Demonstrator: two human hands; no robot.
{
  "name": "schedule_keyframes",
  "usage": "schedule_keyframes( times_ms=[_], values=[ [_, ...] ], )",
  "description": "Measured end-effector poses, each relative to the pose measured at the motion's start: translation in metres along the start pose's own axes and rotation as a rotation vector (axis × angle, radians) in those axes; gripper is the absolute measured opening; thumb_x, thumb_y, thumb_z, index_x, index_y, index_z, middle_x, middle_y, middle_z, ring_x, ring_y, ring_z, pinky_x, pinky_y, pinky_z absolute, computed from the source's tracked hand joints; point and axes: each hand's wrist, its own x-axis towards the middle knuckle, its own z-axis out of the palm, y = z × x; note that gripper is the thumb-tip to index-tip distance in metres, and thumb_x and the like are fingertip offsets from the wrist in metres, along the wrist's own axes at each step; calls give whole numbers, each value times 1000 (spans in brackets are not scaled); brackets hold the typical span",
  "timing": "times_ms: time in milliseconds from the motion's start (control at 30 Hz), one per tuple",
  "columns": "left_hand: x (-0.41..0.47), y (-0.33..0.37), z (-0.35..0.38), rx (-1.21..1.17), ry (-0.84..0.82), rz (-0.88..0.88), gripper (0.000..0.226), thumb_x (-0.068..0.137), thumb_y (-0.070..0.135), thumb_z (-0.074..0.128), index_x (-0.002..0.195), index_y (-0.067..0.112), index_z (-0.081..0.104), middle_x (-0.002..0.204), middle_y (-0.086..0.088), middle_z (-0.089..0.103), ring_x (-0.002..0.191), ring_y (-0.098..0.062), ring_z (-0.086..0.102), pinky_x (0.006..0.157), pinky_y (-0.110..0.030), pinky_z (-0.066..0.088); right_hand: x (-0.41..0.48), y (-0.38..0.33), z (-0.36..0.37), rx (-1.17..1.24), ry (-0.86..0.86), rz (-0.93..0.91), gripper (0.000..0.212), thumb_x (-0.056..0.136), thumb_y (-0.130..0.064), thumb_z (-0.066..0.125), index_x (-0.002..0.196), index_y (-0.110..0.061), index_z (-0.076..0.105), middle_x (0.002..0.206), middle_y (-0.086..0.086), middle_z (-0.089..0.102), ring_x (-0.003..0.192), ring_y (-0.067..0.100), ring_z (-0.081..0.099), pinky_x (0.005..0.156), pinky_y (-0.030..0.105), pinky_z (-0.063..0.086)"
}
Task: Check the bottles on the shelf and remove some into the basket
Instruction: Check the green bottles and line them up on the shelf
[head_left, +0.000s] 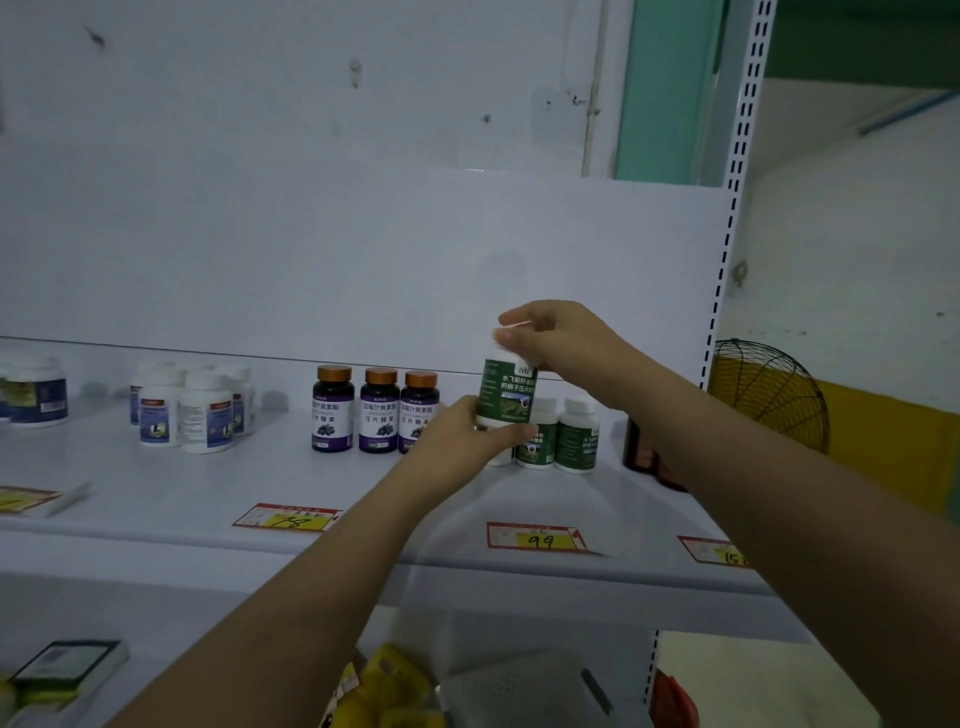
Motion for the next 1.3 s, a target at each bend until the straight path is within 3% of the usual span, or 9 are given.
schedule_keyframes(
  times_ms=[200,400,500,633,767,867,967,1067,1300],
  values=[
    [3,-4,4,32,198,6,41,77,36,74,107,19,52,93,8,58,76,2,51,58,-16,38,-4,6,6,-24,39,24,48,80,-53,66,116,-22,59,111,0,64,102,16,62,96,40,50],
    [-1,-3,-2,-32,-94,-16,48,79,40,70,119,20,52,111,8,62,95,-5,57,66,-14,39,-7,10,-1,49,-11,35,32,89,-33,62,119,-21,59,110,4,65,101,20,65,96,37,50],
    [-1,-1,-5,-64,-13,-7,43,81,34,69,118,17,53,104,3,62,89,-5,57,65,-17,41,-10,11,2,166,-35,53,29,93,-27,58,121,-18,56,114,6,63,104,20,63,98,40,50],
    [-1,2,3,6,125,20,48,77,29,75,115,15,49,99,3,59,78,-3,54,58,-16,40,-8,10,5,88,37,99,35,87,-45,63,109,-17,64,108,1,64,101,18,63,89,35,54],
    [-1,5,1,6,-14,-47,60,78,37,72,127,16,44,108,6,52,91,-8,52,72,-19,40,-9,8,-1,116,2,67,22,90,-26,63,110,-18,66,107,3,66,98,16,63,81,24,53],
    [0,6,-4,-57,-79,-81,59,83,36,67,133,17,42,113,5,51,98,-11,47,80,-25,38,-11,10,-4,213,-31,26,25,95,-17,55,119,-18,61,108,8,65,101,19,64,90,29,53],
    [2,6,-2,-29,22,-44,56,82,31,70,129,14,45,109,2,53,93,-11,50,68,-20,39,-10,9,0,230,-29,57,25,95,-24,55,119,-19,60,115,5,63,107,18,61,94,35,52],
    [3,6,7,10,117,-11,56,78,30,74,124,12,47,112,-3,57,93,-14,54,73,-23,43,-7,7,3,132,65,70,25,89,-37,62,108,-21,66,108,0,65,103,19,63,90,37,54],
    [4,8,2,-143,-41,-9,45,81,34,69,120,18,52,105,5,60,82,3,54,60,-12,37,-11,7,-7,276,44,16,22,94,-17,55,114,-16,64,112,8,66,99,19,65,87,31,55]
  ],
)
